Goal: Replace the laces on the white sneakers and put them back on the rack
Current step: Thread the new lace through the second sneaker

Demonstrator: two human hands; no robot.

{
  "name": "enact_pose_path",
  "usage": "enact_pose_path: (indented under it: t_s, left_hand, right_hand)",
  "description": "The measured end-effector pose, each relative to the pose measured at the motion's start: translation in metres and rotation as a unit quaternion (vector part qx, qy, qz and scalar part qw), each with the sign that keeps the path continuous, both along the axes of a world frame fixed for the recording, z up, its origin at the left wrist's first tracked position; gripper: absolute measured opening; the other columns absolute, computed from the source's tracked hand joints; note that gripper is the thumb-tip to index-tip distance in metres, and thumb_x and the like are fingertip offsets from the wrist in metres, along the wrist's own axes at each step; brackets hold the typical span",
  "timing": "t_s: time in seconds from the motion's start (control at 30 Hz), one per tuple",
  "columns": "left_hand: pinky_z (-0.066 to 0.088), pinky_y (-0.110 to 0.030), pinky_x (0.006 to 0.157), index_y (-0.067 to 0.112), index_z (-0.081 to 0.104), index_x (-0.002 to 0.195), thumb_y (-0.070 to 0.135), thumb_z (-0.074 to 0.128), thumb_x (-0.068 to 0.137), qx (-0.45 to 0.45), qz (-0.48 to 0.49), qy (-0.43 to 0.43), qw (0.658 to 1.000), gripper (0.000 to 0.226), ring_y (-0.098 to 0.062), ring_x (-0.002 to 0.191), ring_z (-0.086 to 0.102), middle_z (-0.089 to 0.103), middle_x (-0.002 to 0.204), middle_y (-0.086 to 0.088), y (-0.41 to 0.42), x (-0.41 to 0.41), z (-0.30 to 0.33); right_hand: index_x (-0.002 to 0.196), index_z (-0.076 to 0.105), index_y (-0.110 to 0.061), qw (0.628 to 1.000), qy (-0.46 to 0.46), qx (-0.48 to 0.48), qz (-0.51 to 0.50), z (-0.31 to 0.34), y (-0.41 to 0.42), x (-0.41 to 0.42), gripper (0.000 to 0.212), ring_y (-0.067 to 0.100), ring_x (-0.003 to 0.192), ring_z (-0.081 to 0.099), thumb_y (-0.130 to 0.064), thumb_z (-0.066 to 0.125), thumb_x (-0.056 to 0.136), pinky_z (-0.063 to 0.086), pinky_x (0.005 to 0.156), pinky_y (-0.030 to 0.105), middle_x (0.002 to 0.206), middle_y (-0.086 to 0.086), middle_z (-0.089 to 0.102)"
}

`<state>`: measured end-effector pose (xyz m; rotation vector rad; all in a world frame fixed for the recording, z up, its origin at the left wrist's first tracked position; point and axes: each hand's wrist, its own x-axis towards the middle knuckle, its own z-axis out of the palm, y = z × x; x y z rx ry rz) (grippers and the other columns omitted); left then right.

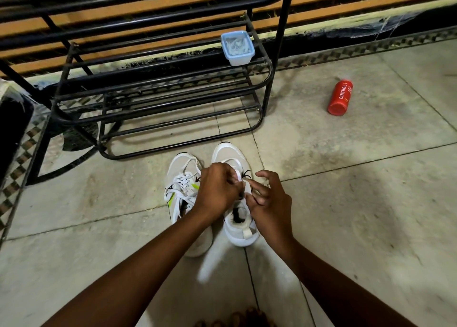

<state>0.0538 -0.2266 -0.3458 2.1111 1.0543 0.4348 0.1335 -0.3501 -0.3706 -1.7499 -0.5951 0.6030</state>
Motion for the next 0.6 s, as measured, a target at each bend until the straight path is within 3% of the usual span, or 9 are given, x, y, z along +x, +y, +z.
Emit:
enact_pose_path:
  t_s: [0.1, 0.2, 0.33, 0.4, 0.5, 0.6]
  left_hand:
    - [0.056, -0.032, 0.069, 0.018, 0.065, 0.079, 0.012, 0.081, 0.079, 0.056, -0.042, 0.018, 0.997, 0.017, -0.008, 0.068, 0.069, 0.071, 0.068, 0.006, -0.001, 0.001, 0.003]
    - [0.056, -0.026, 0.07, 0.017, 0.061, 0.083, 0.004, 0.083, 0.077, -0.005, 0.001, -0.018, 1.0, 0.026, 0.001, 0.069, 0.071, 0.074, 0.067, 0.007, 0.0, 0.0, 0.004]
    - [0.055, -0.024, 0.066, 0.016, 0.061, 0.081, 0.0, 0.084, 0.077, -0.032, 0.033, -0.044, 0.998, 0.028, 0.006, 0.065, 0.07, 0.073, 0.064, 0.008, 0.0, -0.002, 0.002]
    - [0.059, -0.031, 0.07, 0.019, 0.061, 0.081, 0.002, 0.086, 0.074, -0.032, 0.021, -0.046, 0.998, 0.031, 0.001, 0.066, 0.072, 0.073, 0.065, 0.008, 0.003, -0.003, 0.0]
    - [0.06, -0.036, 0.067, 0.021, 0.062, 0.083, 0.004, 0.088, 0.069, -0.046, 0.018, -0.047, 0.998, 0.034, -0.002, 0.066, 0.071, 0.072, 0.067, 0.006, 0.006, -0.003, -0.001]
    - [0.052, -0.024, 0.068, 0.018, 0.064, 0.091, 0.016, 0.096, 0.064, -0.03, 0.034, -0.047, 0.998, 0.042, -0.002, 0.073, 0.064, 0.067, 0.082, 0.007, 0.005, -0.005, 0.0]
  right_hand:
    - [0.114, 0.055, -0.032, 1.0, -0.013, 0.018, -0.013, -0.001, -0.004, 0.0, 0.044, 0.002, 0.079, 0.073, 0.003, 0.064, 0.089, 0.054, 0.071, 0.017, 0.096, -0.022, 0.075]
    - [0.116, 0.055, -0.023, 0.998, -0.014, 0.051, -0.022, -0.003, -0.004, 0.004, 0.036, 0.008, 0.084, 0.074, 0.004, 0.054, 0.093, 0.06, 0.07, 0.028, 0.098, -0.011, 0.078]
    - [0.108, 0.065, -0.023, 0.998, -0.018, 0.052, -0.009, -0.009, 0.006, 0.018, 0.034, 0.014, 0.088, 0.074, 0.004, 0.068, 0.087, 0.063, 0.07, 0.043, 0.089, -0.005, 0.076]
    - [0.101, 0.074, -0.019, 0.999, 0.012, 0.042, 0.012, -0.011, 0.01, 0.025, 0.027, 0.02, 0.084, 0.074, 0.003, 0.068, 0.088, 0.063, 0.069, 0.05, 0.087, -0.001, 0.074]
    - [0.097, 0.08, -0.015, 0.998, -0.014, 0.008, 0.068, -0.014, 0.016, 0.035, 0.024, 0.023, 0.077, 0.072, 0.001, 0.063, 0.093, 0.064, 0.065, 0.05, 0.089, 0.007, 0.066]
    - [0.09, 0.077, -0.007, 0.995, -0.033, 0.015, 0.096, -0.014, 0.019, 0.041, 0.017, 0.027, 0.077, 0.07, 0.001, 0.063, 0.093, 0.063, 0.058, 0.048, 0.091, 0.01, 0.06]
